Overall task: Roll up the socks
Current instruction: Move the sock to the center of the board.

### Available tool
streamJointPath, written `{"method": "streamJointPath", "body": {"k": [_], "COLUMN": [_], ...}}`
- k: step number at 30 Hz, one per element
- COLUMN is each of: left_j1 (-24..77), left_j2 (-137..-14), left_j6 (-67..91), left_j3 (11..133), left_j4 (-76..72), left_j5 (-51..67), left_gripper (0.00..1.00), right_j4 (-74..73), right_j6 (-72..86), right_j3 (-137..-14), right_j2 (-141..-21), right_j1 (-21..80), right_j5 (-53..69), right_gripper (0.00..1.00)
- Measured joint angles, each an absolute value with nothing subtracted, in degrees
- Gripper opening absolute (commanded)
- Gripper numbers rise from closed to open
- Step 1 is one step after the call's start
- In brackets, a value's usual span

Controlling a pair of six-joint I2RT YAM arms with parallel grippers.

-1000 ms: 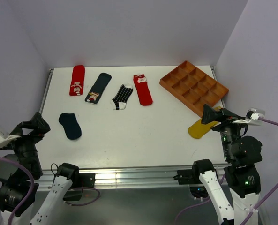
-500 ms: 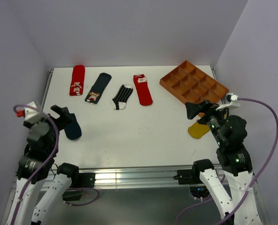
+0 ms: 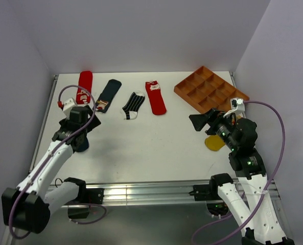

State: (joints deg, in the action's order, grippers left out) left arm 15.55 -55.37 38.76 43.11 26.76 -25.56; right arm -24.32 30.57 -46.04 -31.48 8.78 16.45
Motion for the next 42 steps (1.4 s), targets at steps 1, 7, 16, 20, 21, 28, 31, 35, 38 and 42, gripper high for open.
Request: {"method": "streamJointPath", "body": {"k": [1, 7, 16, 20, 21, 28, 31, 35, 38, 42], "left_j1": [14.6, 4.5, 0.2, 0.2, 0.3, 4.1, 10.5, 24.7, 37.0, 49.5], "left_j2": [-57.5, -68.9, -93.1, -100.9, -102.4, -104.7, -104.0, -100.5, -96.7, -88.6], "left_j6": [39.8, 45.3, 45.9, 44.1, 42.9, 38.3, 37.0, 36.3, 35.6, 36.1], "left_j3": [43.1, 43.4, 53.0, 57.7, 58.9, 62.2, 61.6, 58.3, 55.5, 51.8], "left_j4": [25.9, 20.9, 13.5, 12.6, 13.0, 13.0, 13.1, 13.6, 14.9, 17.1], "left_j5": [-25.6, -25.7, -25.6, -23.8, -23.7, -20.0, -18.7, -15.6, -13.0, -12.0], "left_gripper": [0.99, 0.99, 1.0, 0.97, 0.96, 0.96, 0.97, 0.97, 0.97, 0.98], "right_j4": [-23.8, -23.5, -23.3, -23.6, -23.6, -23.6, -23.6, -23.6, -23.6, -23.6], "right_j6": [30.6, 30.4, 29.5, 28.9, 28.8, 28.5, 28.4, 28.4, 28.4, 27.8], "right_j3": [-45.8, -45.1, -43.0, -42.7, -42.7, -42.7, -42.7, -42.7, -42.7, -42.7], "right_j2": [-31.2, -31.2, -29.4, -28.7, -28.4, -28.0, -28.0, -28.0, -28.1, -28.3], "right_j1": [8.8, 9.4, 12.9, 13.4, 13.4, 13.6, 13.6, 13.6, 13.6, 13.6], "right_j5": [16.9, 17.5, 15.6, 14.5, 14.1, 12.9, 12.9, 12.9, 12.9, 13.1], "right_gripper": [1.0, 1.0, 1.0, 1.0, 1.0, 1.0, 1.0, 1.0, 1.0, 1.0]}}
